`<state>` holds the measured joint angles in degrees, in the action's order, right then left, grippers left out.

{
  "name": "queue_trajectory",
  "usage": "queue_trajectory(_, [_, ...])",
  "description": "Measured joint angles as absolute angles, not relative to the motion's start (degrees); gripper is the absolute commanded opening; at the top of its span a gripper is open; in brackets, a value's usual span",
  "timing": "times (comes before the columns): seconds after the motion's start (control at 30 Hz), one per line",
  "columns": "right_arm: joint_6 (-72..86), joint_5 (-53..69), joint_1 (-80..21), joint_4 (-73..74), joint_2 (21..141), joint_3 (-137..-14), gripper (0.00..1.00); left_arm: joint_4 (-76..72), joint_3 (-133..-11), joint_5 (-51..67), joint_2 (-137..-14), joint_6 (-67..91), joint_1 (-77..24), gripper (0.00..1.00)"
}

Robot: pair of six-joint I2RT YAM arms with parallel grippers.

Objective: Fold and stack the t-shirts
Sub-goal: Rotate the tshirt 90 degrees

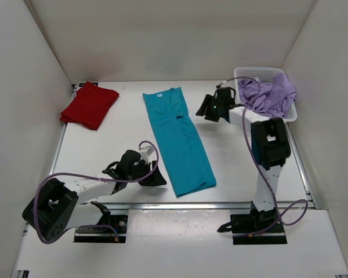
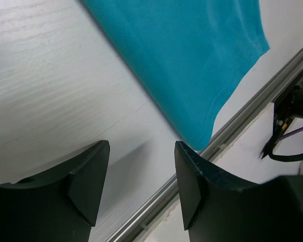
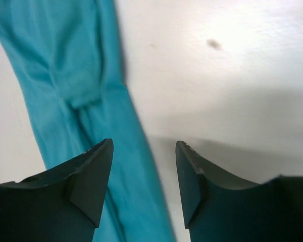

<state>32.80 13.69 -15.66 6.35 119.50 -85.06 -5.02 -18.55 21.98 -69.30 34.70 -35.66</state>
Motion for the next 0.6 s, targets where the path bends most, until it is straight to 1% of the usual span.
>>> queue_trajectory(0.13, [33.1,13.91,-12.16,1.17,106.28,-66.43,0.51,-11.22,-18.41,22.83,-73.23,37.63,-36.34,0.61])
queue_trajectory(0.17, [33.28,13.98,-11.86,-0.32,102.78,-61.58,0.51,-12.78,-18.59,22.9,-74.56,38.41,-36.84,0.57])
queue_trajectory(0.23, [33.61,14.28,-12.38,-2.31,97.19,-53.71,0.5,-15.07,-19.31,22.92,-77.1,39.79,-37.89,0.44])
queue_trajectory(0.3, [33.91,14.7,-13.58,-4.14,93.95,-48.49,0.5,-16.51,-19.75,22.52,-79.5,40.97,-38.94,0.33])
queue_trajectory(0.33, [34.02,14.81,-14.26,-4.89,92.77,-46.24,0.51,-17.08,-19.86,22.35,-80.27,41.69,-39.18,0.29])
queue_trajectory(0.4, [34.02,14.92,-15.46,-5.72,90.45,-42.13,0.5,-18.0,-19.86,21.8,-81.21,43.4,-39.16,0.24])
queue_trajectory(0.43, [34.04,15.09,-16.03,-6.22,89.3,-40.1,0.5,-18.13,-19.84,21.61,-81.34,44.1,-39.09,0.24])
queue_trajectory(0.5, [34.11,15.27,-16.6,-6.7,86.76,-36.38,0.5,-18.24,-19.66,20.32,-81.17,45.3,-38.92,0.31])
queue_trajectory(0.57, [34.04,15.14,-17.28,-6.85,84.09,-33.1,0.5,-18.55,-19.57,19.59,-80.73,46.59,-38.76,0.42])
queue_trajectory(0.6, [34.0,15.09,-17.39,-6.94,82.81,-31.88,0.5,-18.55,-19.66,19.22,-80.53,46.68,-38.72,0.44])
